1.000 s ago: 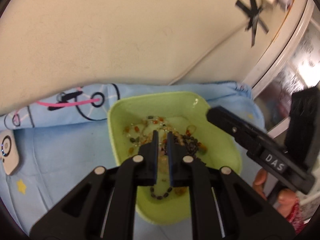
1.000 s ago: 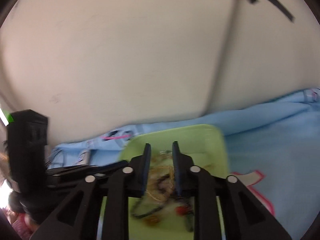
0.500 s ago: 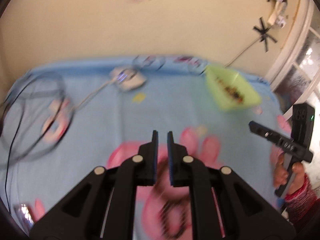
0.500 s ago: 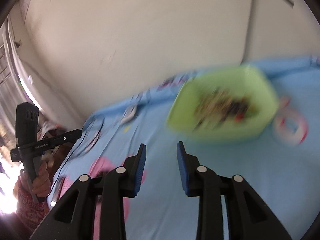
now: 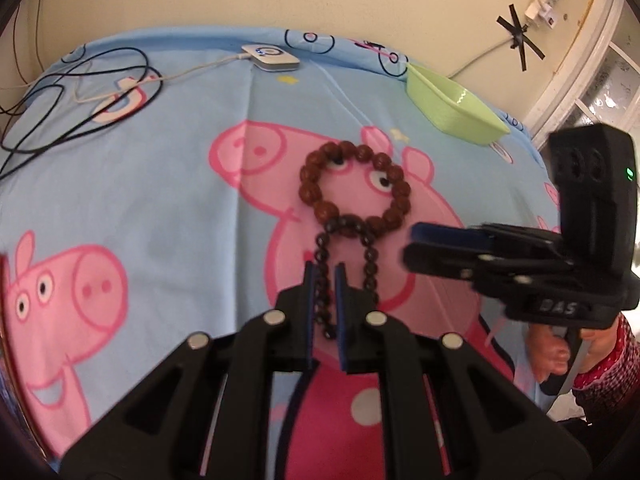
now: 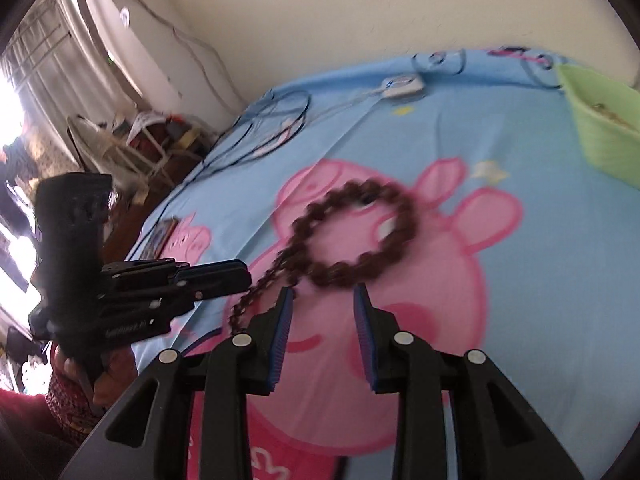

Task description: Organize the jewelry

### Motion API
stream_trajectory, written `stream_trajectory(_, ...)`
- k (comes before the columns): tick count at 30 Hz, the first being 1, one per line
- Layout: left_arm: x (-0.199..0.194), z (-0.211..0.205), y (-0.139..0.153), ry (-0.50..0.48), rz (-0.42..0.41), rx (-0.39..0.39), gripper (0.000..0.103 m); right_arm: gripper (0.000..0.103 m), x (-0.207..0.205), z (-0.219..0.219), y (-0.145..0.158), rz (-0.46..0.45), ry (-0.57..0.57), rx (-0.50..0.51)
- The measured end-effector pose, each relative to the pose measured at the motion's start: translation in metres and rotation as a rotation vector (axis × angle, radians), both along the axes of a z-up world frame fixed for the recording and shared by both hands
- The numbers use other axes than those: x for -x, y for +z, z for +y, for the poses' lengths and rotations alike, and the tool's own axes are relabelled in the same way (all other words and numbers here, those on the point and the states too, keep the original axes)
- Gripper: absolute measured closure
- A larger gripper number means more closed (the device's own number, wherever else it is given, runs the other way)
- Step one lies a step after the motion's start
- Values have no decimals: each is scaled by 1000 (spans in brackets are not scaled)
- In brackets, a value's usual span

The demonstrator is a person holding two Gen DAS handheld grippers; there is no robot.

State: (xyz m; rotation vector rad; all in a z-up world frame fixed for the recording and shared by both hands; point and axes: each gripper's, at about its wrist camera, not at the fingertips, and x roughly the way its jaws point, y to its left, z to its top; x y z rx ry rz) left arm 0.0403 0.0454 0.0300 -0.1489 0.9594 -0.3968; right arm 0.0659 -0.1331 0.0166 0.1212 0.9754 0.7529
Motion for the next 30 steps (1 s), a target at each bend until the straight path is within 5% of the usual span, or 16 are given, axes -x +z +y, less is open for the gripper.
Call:
stream_trajectory(8, 4, 1, -11, 4, 11, 6, 94, 96, -7, 18, -5, 43, -17, -11)
stream_trajectory(15, 8, 3, -12, 13, 0, 13, 94, 103, -7, 41, -8, -85, -16, 131)
stream_trajectory(30, 9, -47, -3, -105, -1, -22, 84, 103, 12, -64, -3, -86, -205, 42)
